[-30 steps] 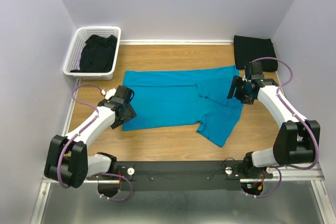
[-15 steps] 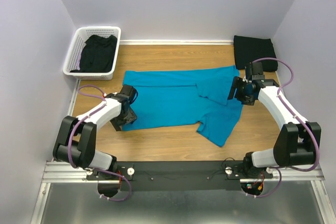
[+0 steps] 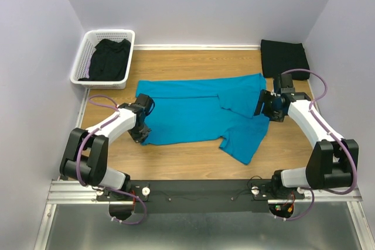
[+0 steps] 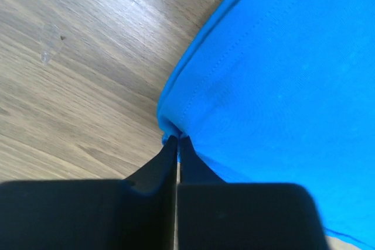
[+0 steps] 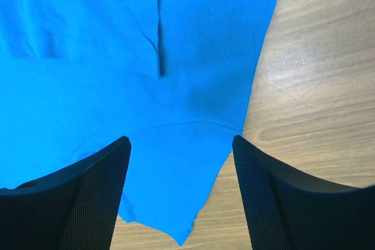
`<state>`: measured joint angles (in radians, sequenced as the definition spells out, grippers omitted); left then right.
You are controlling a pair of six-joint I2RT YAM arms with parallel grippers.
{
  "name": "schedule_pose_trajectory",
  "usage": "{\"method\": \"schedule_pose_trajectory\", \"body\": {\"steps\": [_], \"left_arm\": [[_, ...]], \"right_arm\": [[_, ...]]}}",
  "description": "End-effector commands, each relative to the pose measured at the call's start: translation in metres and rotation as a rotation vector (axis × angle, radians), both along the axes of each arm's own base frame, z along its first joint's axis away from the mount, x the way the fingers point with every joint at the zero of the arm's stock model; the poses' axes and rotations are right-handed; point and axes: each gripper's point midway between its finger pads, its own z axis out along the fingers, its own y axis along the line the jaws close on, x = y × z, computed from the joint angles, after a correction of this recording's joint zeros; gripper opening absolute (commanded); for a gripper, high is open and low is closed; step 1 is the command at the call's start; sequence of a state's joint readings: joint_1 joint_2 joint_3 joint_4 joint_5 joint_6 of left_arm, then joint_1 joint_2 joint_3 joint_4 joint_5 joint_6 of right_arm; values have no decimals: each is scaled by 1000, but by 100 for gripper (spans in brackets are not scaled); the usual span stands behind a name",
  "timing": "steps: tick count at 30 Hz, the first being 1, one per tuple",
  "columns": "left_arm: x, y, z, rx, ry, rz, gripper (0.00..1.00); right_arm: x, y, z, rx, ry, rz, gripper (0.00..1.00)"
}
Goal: Fold and stack the t-shirts
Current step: Fold the tshirt
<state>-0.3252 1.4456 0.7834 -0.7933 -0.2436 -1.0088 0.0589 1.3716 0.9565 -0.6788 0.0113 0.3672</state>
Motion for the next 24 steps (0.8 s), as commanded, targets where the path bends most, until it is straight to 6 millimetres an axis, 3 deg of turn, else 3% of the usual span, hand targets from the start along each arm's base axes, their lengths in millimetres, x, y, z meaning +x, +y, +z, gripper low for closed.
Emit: {"method": "schedule_pose_trajectory", "body": {"steps": [1, 9, 17, 24], "left_arm": [[-6, -1, 5, -13, -11, -16, 0], [-2, -4, 18, -53, -104, -33, 0], [5, -7, 26, -74, -155, -48, 0], [5, -9, 27, -91, -175, -44, 0]], "right_arm": [[-8, -4, -3, -9, 3, -46, 78], [-37, -18, -46, -68, 153, -127, 70], [-32, -33, -58, -117, 138, -194, 63], [-27, -42, -66, -50, 124, -243, 61]]}}
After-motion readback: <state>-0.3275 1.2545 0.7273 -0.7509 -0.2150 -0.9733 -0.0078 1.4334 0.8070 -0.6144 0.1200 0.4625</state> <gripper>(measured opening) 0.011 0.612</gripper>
